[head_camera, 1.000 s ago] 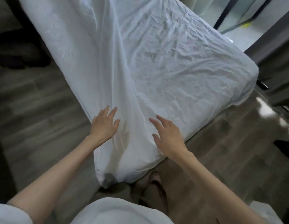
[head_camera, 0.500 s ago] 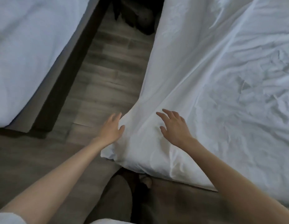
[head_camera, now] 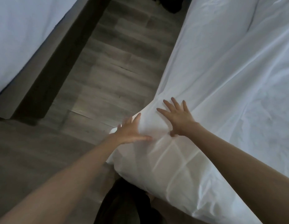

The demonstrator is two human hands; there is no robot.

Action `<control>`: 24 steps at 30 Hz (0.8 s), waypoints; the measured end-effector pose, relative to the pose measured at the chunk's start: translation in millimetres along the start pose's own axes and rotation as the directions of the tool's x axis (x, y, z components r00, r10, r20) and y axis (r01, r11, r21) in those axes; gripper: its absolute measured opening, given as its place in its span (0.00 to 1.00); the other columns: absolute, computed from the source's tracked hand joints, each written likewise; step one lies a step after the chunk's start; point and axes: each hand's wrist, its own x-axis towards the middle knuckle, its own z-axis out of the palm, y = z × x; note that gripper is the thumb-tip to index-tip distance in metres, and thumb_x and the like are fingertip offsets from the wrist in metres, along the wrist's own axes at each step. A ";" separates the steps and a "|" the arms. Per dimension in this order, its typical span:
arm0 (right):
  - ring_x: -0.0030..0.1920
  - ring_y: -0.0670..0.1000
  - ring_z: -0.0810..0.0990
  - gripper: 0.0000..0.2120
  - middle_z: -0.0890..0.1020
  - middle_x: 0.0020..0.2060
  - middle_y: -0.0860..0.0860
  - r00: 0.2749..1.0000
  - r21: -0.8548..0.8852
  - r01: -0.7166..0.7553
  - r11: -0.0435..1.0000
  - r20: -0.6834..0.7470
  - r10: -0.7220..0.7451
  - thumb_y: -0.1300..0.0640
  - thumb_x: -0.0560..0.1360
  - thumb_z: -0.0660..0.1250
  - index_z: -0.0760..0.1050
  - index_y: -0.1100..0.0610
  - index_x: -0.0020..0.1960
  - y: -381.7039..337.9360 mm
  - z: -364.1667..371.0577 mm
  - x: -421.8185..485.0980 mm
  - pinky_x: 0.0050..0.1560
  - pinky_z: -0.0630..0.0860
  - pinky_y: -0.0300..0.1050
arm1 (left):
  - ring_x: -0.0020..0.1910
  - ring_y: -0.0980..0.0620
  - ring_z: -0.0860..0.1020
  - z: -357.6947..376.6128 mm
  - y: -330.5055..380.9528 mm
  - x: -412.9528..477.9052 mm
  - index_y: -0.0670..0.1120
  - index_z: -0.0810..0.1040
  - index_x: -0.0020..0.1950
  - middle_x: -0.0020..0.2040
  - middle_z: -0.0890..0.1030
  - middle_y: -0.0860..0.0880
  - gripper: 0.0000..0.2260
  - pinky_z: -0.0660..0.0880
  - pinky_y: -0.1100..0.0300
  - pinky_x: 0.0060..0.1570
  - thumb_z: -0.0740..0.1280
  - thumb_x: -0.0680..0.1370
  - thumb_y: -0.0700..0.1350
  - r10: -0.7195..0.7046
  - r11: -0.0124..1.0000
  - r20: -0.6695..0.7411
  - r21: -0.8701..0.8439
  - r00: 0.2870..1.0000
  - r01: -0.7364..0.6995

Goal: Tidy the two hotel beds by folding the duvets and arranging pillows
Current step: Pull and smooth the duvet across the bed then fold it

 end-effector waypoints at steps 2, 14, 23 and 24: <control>0.77 0.59 0.38 0.46 0.43 0.78 0.54 0.999 -0.028 0.023 0.999 0.026 -0.022 0.47 0.67 0.76 0.53 0.48 0.77 -1.8 8.2 14.3 0.72 0.40 0.67 | 0.78 0.45 0.42 7.1 -6.3 16.9 0.57 0.39 0.78 0.79 0.47 0.47 0.61 0.46 0.39 0.74 0.70 0.57 0.75 -0.037 0.998 -0.004 0.043 0.999 0.037; 0.52 0.51 0.75 0.06 0.75 0.47 0.49 0.964 0.053 0.215 0.975 -0.173 -0.203 0.63 0.77 0.61 0.69 0.53 0.47 -2.6 26.2 -4.8 0.41 0.67 0.43 | 0.69 0.52 0.68 25.8 7.7 8.2 0.63 0.48 0.76 0.56 0.72 0.56 0.49 0.37 0.40 0.73 0.71 0.62 0.70 -0.059 0.965 0.086 -0.249 0.995 0.079; 0.27 0.53 0.65 0.21 0.64 0.27 0.47 0.849 0.141 0.335 0.932 -0.474 -0.233 0.76 0.59 0.66 0.61 0.54 0.37 16.4 42.5 -74.9 0.29 0.53 0.40 | 0.53 0.54 0.78 72.9 8.0 -63.6 0.53 0.72 0.65 0.54 0.79 0.56 0.37 0.74 0.59 0.51 0.76 0.60 0.67 -0.085 0.970 -0.084 -0.234 0.993 0.063; 0.27 0.53 0.63 0.22 0.64 0.27 0.48 0.841 0.156 0.327 0.932 -0.497 -0.212 0.75 0.60 0.66 0.60 0.54 0.38 18.2 46.0 -84.1 0.29 0.50 0.39 | 0.53 0.53 0.77 78.5 10.0 -70.2 0.52 0.74 0.61 0.53 0.78 0.54 0.32 0.74 0.59 0.50 0.75 0.63 0.65 -0.070 0.984 -0.129 -0.174 0.989 0.047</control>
